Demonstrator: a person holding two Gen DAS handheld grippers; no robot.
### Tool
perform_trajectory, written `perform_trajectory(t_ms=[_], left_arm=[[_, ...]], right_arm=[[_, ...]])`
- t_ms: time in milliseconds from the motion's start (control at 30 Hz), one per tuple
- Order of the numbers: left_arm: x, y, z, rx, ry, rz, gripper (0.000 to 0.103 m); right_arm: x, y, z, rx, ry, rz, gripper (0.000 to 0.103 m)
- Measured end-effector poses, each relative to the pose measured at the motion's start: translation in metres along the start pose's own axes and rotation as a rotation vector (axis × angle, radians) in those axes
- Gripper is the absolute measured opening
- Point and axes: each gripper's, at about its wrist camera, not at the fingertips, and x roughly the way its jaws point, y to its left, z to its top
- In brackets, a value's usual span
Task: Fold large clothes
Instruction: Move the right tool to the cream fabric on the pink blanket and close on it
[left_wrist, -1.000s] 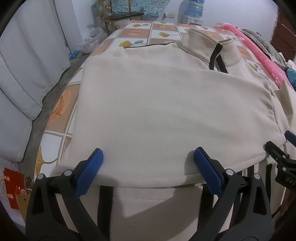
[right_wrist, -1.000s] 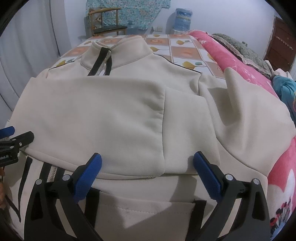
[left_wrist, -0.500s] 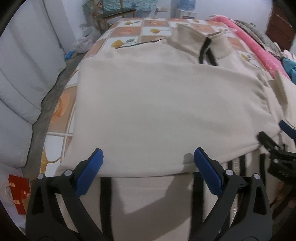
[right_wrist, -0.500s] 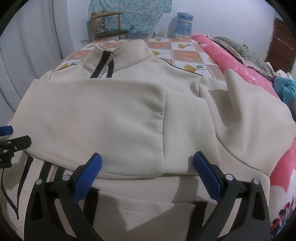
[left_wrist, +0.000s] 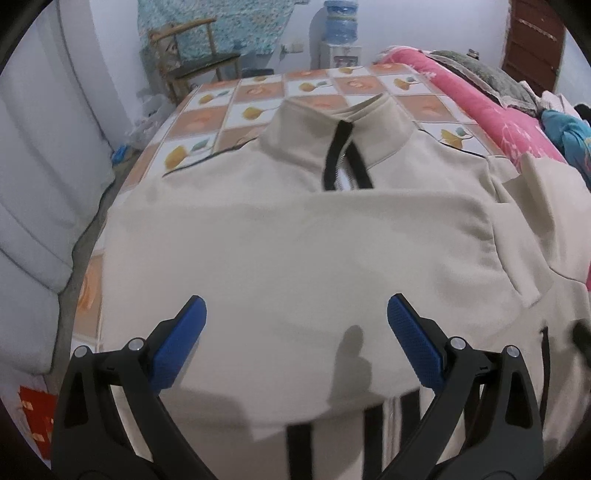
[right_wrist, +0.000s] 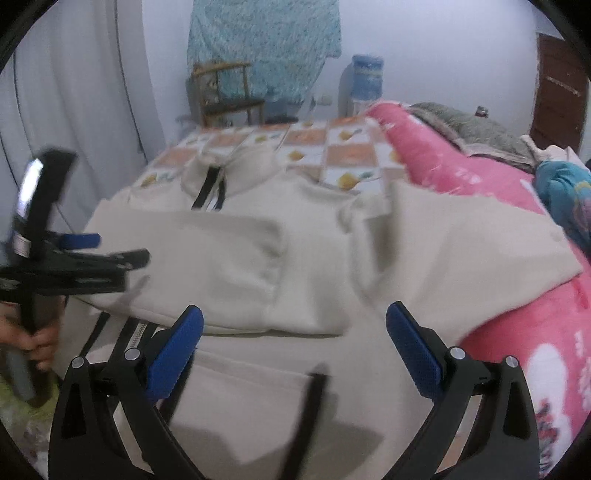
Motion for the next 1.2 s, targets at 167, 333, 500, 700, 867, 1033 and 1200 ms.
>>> perform_trajectory(t_ms=[167,333,500,700,867,1033,1200], left_arm=[[0.018,-0.016,0.005,0.016,-0.027,0.018,0.095],[0.032,-0.015,-0.001,-0.024,-0.009,-0.028,0.095],[0.036,-0.011,-0.004,-0.048,-0.018,-0.057,0.096],[0.035,-0.012,-0.007,-0.05,-0.047,-0.054,0.096],[0.035,-0.011,-0.006,-0.05,-0.048,-0.056,0.096],[0.035,-0.011,-0.006,-0.05,-0.048,-0.056,0.096],[0.035,-0.011,-0.006,-0.05,-0.048,-0.058,0.096]], right_arm=[[-0.019,-0.071,0.016,0.144,0.035,0.053,0.096],[-0.019,-0.159,0.026,0.314,0.054,-0.028,0.096],[-0.006,-0.25,0.016,0.565,0.075,-0.089,0.092],[0.012,-0.329,-0.003,0.802,0.068,-0.143,0.083],[0.025,-0.359,-0.012,0.913,0.062,-0.141,0.079],[0.035,-0.371,-0.008,0.946,0.04,-0.127,0.078],[0.046,-0.389,-0.008,1.012,0.011,-0.099,0.077]])
